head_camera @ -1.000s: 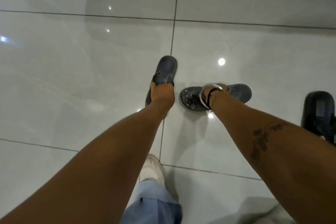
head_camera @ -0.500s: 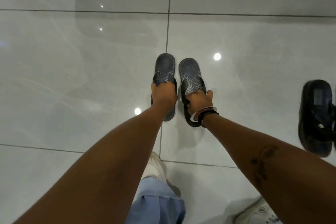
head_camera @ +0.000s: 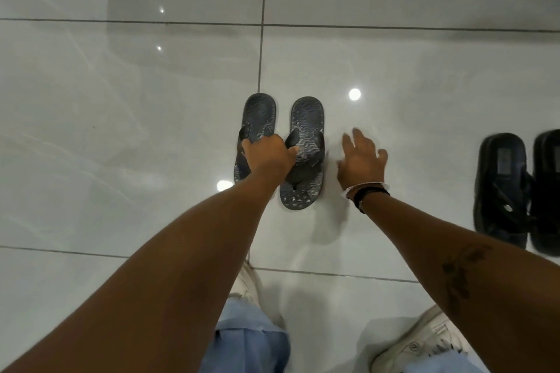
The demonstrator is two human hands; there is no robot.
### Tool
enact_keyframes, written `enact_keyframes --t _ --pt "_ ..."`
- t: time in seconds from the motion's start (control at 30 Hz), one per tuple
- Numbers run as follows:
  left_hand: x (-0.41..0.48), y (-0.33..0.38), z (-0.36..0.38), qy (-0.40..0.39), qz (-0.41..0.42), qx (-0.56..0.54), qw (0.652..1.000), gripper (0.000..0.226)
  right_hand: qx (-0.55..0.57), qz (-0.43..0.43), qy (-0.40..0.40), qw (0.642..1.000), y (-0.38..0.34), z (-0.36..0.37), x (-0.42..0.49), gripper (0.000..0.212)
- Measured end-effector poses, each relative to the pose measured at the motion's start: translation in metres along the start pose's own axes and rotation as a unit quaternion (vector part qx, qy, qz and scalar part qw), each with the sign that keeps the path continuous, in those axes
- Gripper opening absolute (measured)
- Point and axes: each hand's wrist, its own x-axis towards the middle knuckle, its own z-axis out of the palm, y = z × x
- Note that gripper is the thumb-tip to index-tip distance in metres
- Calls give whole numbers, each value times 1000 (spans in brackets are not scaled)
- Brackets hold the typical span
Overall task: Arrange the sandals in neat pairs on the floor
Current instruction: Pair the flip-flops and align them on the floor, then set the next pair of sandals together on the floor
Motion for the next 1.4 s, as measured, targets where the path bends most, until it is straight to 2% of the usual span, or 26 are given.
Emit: enact_keyframes --t 0.07,0.13,0.23,0.37,0.73,0.93,1.13,1.3,1.4 --pt "7 7 -1 -15 -7 8 1000 29 -33 44 -103 993 22 5 4 86" --pt "12 12 0 -23 -18 -4 1000 18 -38 52 -163 985 34 11 8 99" --pt "15 14 2 -17 -23 -23 999 13 -25 53 -192 980 37 18 10 110" --pt "22 10 -7 -5 -8 -16 1000 18 -33 55 -186 981 40 27 6 117" --pt "125 -17 -94 49 -35 -69 996 28 -43 58 -198 978 38 26 8 115" --pt "146 -12 -92 35 -33 -84 995 42 -61 48 -175 982 41 32 6 114" --pt "137 1 -85 40 -32 -46 998 36 -22 40 -177 983 45 30 6 112" --pt "94 29 -74 173 64 61 981 53 18 34 -192 981 38 11 -4 108" --pt "57 69 -54 166 156 73 971 56 55 67 -180 980 60 -7 -1 98"
